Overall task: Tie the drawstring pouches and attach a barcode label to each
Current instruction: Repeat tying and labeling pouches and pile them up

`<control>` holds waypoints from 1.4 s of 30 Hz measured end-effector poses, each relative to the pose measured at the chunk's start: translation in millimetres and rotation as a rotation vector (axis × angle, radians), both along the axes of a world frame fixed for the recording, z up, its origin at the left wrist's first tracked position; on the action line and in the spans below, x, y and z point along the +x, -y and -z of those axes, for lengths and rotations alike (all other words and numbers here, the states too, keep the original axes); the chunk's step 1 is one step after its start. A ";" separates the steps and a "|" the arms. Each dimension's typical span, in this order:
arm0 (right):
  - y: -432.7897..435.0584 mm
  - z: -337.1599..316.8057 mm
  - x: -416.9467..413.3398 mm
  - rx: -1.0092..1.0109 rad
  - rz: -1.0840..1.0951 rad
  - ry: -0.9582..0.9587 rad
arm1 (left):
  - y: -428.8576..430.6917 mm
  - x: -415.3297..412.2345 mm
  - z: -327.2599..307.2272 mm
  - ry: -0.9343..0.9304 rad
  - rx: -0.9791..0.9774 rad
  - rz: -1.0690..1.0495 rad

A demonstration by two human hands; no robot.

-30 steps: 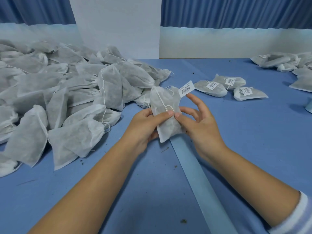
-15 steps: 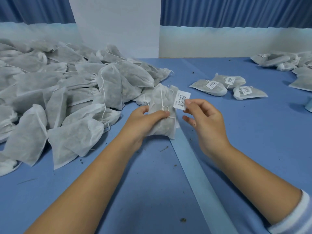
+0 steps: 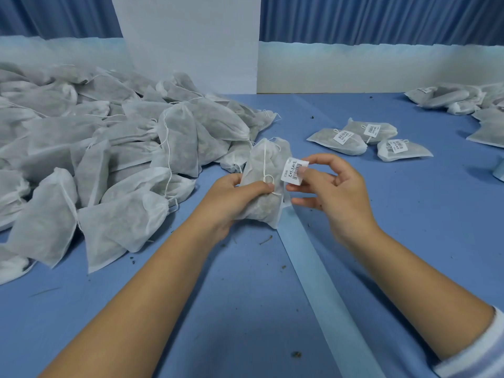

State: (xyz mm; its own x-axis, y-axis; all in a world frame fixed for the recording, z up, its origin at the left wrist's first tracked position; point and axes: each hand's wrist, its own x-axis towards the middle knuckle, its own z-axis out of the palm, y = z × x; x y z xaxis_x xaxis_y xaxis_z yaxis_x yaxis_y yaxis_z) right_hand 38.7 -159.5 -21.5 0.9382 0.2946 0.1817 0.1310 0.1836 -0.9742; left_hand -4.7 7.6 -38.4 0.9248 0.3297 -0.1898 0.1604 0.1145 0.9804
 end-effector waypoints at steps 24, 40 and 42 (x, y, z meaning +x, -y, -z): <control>-1.7 2.9 -1.8 -0.017 0.043 -0.053 | 3.8 -0.9 2.0 0.004 0.061 0.002; -10.4 16.2 -2.5 0.069 0.003 -0.163 | 13.9 -8.0 -4.0 0.111 -0.005 0.075; -9.4 16.8 -1.7 0.047 0.013 -0.127 | 13.9 -7.7 -5.5 0.097 -0.040 0.063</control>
State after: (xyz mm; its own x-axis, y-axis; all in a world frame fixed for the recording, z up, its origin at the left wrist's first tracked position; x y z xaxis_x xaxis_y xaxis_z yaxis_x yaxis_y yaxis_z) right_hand 37.0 -150.1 -38.3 0.9583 0.2759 0.0743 0.0097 0.2287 -0.9734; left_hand -12.4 -6.3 -32.9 0.9580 0.2644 -0.1106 0.0734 0.1466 0.9865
